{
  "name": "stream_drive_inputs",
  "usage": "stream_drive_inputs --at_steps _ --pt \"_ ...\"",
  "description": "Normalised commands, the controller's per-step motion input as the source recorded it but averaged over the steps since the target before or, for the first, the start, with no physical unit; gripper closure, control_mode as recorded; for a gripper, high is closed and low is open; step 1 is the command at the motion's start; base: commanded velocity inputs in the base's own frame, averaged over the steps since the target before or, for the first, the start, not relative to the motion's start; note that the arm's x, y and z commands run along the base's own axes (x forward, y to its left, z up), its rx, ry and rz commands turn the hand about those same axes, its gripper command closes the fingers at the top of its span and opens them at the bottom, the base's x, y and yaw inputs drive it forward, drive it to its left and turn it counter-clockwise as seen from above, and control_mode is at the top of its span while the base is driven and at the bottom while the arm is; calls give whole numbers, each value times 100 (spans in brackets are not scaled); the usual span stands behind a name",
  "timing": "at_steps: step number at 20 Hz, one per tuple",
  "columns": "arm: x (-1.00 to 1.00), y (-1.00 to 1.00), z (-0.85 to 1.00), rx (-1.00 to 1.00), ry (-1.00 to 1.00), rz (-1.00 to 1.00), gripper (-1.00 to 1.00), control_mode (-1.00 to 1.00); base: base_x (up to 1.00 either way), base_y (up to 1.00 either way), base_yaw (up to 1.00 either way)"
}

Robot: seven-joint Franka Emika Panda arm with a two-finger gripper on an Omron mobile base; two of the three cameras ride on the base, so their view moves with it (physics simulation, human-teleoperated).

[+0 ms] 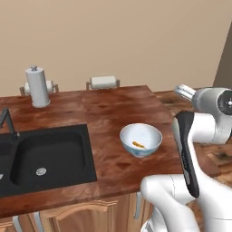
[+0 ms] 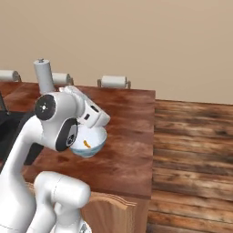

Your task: Move the cup from next to the sink to the open cabinet. Then, move the bowl with the shrimp to the fridge to clear the area for faucet cleaning.

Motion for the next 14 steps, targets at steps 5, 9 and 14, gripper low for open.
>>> stream_drive_inputs --at_steps 5,9,14 --pt "26 -10 -46 7 100 24 -100 -100 0 0 0" --pt "-9 -43 -88 15 81 33 -100 -100 0 0 0" --pt "-41 -26 -60 21 7 11 -100 -100 0 0 0"
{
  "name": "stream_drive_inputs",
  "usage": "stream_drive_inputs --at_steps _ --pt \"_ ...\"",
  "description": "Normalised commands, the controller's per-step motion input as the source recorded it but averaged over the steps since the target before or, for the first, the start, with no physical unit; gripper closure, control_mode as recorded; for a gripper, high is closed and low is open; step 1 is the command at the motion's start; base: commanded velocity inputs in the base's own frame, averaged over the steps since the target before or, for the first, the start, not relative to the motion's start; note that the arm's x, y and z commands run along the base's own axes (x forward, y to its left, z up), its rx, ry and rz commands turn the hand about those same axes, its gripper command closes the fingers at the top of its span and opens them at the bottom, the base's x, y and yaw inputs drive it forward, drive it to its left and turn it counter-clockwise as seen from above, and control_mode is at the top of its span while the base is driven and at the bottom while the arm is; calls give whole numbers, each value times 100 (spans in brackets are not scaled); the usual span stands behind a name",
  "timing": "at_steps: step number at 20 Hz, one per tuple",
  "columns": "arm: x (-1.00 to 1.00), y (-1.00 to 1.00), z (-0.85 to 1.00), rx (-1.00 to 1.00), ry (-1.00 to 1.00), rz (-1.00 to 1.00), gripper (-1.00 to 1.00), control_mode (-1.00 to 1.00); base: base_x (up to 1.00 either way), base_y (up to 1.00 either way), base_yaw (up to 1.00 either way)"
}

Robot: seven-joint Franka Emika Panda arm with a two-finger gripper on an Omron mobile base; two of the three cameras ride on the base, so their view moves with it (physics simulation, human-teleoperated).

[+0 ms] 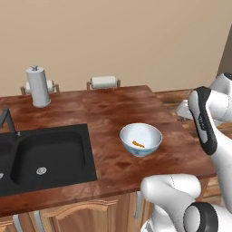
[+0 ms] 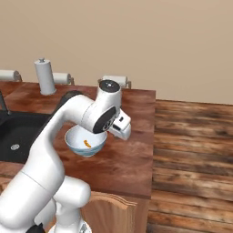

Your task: Move the cup from next to the sink to the open cabinet. Then, move the bowl with the shrimp to the fridge to clear the area for faucet cleaning.

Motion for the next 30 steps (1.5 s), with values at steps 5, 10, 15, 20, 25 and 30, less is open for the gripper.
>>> stream_drive_inputs --at_steps 5,10,15,20,25,30 --pt "32 33 -48 3 0 0 -100 -100 0 0 0" --pt "74 74 -40 0 5 0 -100 -100 0 0 0" --pt "68 18 -39 0 13 2 -100 -100 0 0 0" --pt "60 0 -37 0 18 4 -100 -100 0 0 0" --pt "1 -28 -65 0 18 4 -100 -100 0 0 0" --pt "-6 -31 -36 1 5 6 -100 -100 0 0 0"
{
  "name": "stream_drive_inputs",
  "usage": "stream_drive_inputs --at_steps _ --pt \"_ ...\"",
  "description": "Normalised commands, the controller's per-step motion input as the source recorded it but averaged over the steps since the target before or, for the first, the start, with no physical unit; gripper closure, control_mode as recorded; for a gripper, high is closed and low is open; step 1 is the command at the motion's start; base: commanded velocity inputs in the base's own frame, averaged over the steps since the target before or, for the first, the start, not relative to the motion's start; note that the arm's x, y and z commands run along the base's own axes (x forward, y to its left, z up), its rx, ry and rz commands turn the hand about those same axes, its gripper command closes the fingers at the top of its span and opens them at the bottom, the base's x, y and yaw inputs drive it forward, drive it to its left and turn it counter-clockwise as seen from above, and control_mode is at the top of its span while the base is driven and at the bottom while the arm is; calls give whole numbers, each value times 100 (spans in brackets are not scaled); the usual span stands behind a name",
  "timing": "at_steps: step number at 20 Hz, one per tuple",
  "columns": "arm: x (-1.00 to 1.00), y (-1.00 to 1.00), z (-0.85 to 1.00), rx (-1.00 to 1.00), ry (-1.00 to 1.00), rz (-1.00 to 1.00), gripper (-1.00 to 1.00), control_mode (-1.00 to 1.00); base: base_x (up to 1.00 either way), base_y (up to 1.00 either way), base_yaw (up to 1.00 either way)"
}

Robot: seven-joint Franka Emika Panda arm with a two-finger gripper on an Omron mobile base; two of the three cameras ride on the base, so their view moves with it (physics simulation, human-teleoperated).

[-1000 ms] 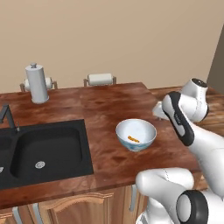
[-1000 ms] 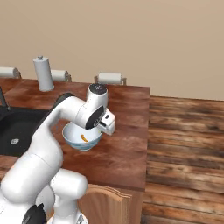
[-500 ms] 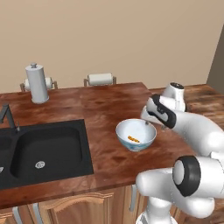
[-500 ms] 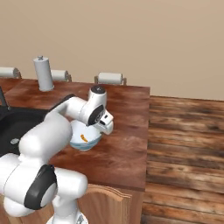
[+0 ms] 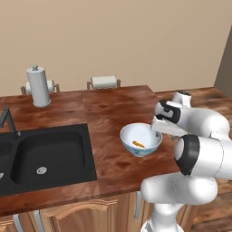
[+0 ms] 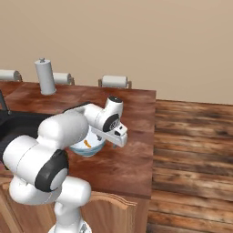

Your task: Move the cup from next to the sink to the open cabinet. Then, move the bowl with the shrimp to the fridge to clear the area for faucet cleaning.

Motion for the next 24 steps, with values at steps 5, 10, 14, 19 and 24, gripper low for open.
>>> stream_drive_inputs --at_steps 5,10,14,19,24 --pt "8 4 -15 0 0 4 -100 -100 0 0 0" --pt "13 22 -9 0 0 0 -100 -100 0 0 0" --pt "6 24 -19 0 0 0 -100 -100 0 0 0" --pt "4 7 -36 0 -2 0 100 -100 0 0 0" --pt "1 0 -4 0 0 0 100 -100 0 0 0"
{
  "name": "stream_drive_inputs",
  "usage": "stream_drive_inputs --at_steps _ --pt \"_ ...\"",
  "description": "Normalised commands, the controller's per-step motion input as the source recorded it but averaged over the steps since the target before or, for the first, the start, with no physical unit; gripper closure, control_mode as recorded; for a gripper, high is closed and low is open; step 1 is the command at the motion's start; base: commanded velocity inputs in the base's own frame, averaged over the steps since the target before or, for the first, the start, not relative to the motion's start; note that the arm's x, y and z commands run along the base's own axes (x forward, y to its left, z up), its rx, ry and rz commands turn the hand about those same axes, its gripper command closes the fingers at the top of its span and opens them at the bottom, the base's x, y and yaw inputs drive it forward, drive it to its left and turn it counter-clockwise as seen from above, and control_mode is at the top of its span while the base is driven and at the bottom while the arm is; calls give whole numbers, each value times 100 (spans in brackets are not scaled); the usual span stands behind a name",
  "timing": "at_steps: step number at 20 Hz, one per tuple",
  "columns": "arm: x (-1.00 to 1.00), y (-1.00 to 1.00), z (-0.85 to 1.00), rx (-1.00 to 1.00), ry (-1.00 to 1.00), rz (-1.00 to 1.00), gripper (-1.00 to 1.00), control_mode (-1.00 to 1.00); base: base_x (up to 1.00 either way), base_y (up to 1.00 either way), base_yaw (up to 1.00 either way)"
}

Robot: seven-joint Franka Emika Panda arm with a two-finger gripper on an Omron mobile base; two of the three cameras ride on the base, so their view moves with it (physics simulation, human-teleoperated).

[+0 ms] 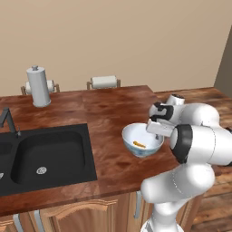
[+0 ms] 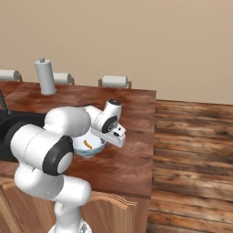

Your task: Move the cup from next to the sink to the open cabinet. Then, move the bowl with the shrimp to the fridge to clear the area for faucet cleaning.

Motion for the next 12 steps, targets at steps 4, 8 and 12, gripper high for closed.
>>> stream_drive_inputs --at_steps 4,8,12 --pt "-26 0 28 0 -12 -1 100 -100 0 0 0" --pt "-36 0 79 0 -22 -17 100 -100 0 0 0" --pt "-37 0 100 0 -26 -34 100 -100 0 0 0"
